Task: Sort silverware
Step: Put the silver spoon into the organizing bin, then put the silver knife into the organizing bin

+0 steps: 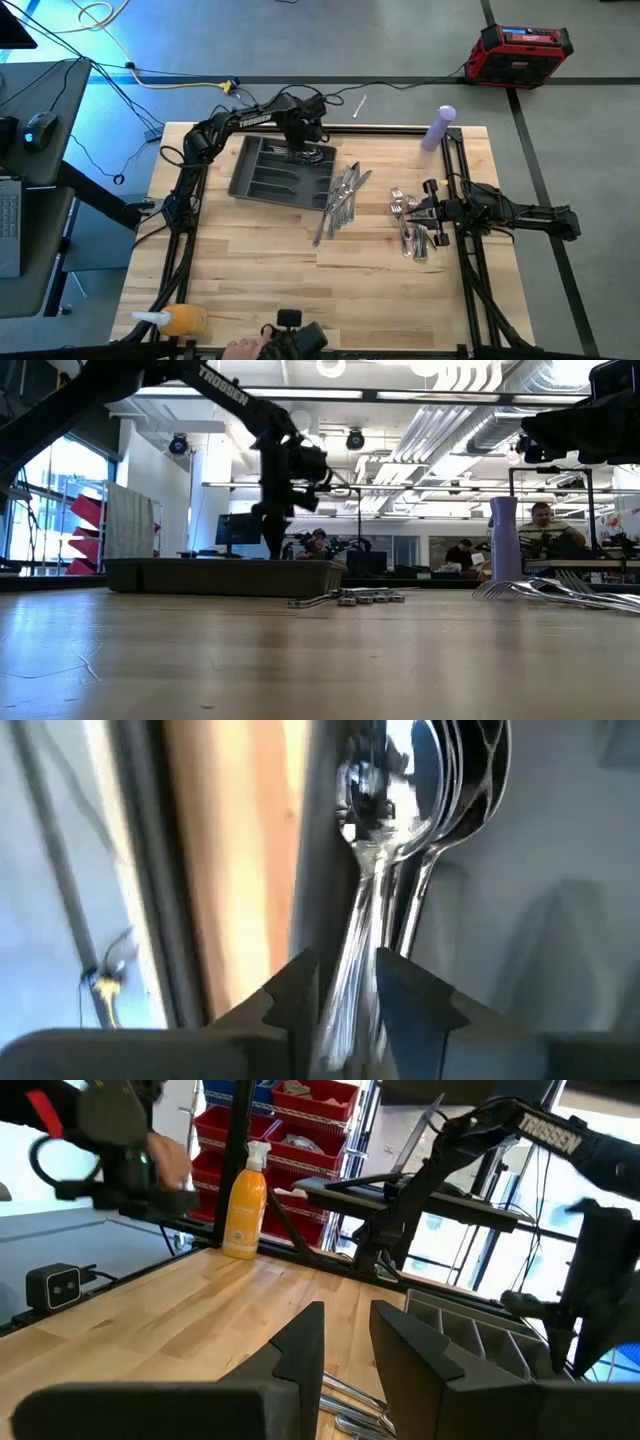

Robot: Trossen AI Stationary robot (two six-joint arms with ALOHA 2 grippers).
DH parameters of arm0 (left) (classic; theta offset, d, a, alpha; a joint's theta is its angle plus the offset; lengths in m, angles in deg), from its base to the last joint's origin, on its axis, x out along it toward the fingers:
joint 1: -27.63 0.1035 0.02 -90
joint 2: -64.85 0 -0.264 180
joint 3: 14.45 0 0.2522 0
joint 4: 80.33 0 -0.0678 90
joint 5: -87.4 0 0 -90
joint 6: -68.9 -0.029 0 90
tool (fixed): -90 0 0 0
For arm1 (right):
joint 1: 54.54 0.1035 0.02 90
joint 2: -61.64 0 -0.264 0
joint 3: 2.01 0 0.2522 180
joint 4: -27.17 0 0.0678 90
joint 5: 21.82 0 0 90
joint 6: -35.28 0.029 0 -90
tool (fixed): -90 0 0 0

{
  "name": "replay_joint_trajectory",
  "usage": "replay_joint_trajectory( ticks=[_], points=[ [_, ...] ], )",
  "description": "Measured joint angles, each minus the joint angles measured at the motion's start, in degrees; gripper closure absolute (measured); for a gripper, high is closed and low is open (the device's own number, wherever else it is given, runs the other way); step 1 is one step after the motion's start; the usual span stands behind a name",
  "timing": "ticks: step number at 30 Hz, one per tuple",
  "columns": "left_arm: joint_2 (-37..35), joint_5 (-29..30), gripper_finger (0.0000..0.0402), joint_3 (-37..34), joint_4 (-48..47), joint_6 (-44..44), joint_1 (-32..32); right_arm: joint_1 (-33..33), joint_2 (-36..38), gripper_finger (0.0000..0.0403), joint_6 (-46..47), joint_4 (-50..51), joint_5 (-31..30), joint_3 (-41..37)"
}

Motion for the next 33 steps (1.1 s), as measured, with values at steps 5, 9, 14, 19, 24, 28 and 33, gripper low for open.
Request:
replay_joint_trajectory(
  ticks=[5, 9, 14, 19, 24, 28, 33],
  points=[
    [-2.44, 3.17, 0.03, 1.06, -5.43, 17.46, -5.68, 0.0, 0.0, 0.0329, -0.51, -0.89, 0.06, -0.02],
    [-4.67, 3.4, 0.0314, 0.36, -6.96, 27.73, -13.57, 0.04, 0.02, 0.0329, 4.31, -5.05, 0.06, -0.02],
    [-8.82, 3.21, 0.0333, -8.59, 4.72, 30.98, -23.85, 0.04, 0.11, 0.0329, 18.45, -10.63, 0.1, -0.02],
    [-11.75, 3.03, 0.0345, -18.6, 22.59, 33.43, -30.21, 0.04, 0.07, 0.0329, 37.87, -14.81, -0.01, -0.02],
    [-11.97, 2.38, 0.0349, -21.86, 32.9, 33.34, -32.49, 0.11, 0.09, 0.0329, 44.85, -21.05, -7.37, -0.02],
    [-11.95, 2.68, 0.0349, -22.2, 33.23, 32.25, -32.63, 0.11, -0.08, 0.0329, 48.32, -20.77, -17.52, -0.02],
    [-11.97, 3.01, 0.0349, -22.18, 32.55, 30.9, -32.18, 0.11, -1.73, 0.0329, 50.15, -18.58, -24.79, -0.02]
  ],
)
